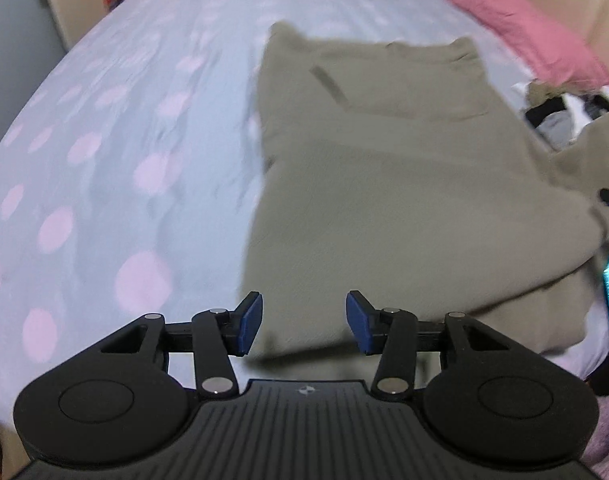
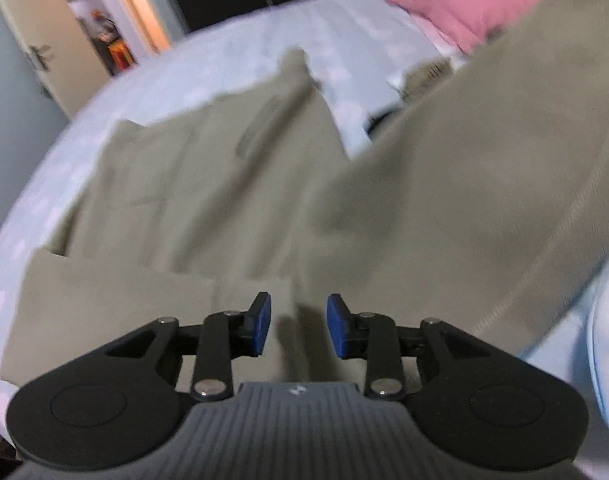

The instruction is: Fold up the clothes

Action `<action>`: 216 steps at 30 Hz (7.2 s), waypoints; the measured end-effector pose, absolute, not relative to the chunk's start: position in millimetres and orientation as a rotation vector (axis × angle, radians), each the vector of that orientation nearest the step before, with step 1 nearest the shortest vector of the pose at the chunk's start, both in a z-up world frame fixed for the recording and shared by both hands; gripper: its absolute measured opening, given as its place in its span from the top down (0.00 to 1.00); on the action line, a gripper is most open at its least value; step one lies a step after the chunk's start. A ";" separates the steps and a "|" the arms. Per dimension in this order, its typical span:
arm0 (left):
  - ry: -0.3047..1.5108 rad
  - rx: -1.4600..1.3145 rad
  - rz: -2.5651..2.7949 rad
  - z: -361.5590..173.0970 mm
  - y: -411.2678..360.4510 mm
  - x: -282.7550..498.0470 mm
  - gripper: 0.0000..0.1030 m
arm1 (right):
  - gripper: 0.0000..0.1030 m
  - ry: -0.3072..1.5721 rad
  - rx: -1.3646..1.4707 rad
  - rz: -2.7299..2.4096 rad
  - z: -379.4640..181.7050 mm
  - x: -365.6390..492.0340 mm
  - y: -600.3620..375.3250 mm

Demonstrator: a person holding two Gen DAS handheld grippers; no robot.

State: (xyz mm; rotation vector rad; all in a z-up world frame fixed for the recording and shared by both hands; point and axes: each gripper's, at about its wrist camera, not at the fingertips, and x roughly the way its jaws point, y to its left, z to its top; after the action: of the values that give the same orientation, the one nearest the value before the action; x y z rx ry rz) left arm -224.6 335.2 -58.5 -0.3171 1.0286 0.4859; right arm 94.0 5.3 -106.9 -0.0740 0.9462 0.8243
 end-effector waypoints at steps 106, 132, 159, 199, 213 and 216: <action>0.880 -0.440 0.647 -81.7 372.0 -216.2 0.47 | 0.42 0.554 -0.612 1.326 -68.4 -132.2 129.1; 0.919 -0.359 0.635 -70.3 394.3 -168.3 0.51 | 0.40 0.875 -0.340 0.937 -71.9 66.1 19.0; 0.857 -0.293 0.606 -178.0 622.1 96.5 0.49 | 0.40 0.903 -0.113 0.809 -152.2 380.3 201.4; 0.684 -0.604 0.609 -184.8 673.7 61.0 0.86 | 0.72 0.918 0.060 0.892 -172.0 409.0 283.7; 0.733 -0.589 0.697 -163.9 670.0 66.7 0.50 | 0.62 0.710 -0.171 0.718 -122.7 400.9 277.8; 0.750 -0.542 0.685 -152.0 664.5 46.1 0.50 | 0.58 0.746 -0.132 0.744 -118.1 404.0 256.8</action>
State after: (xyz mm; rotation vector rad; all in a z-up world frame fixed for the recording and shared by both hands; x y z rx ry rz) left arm 46.1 664.5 -152.0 -0.5422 0.7502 0.6847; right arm 404.0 256.8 -118.1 -0.1319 0.7460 0.7445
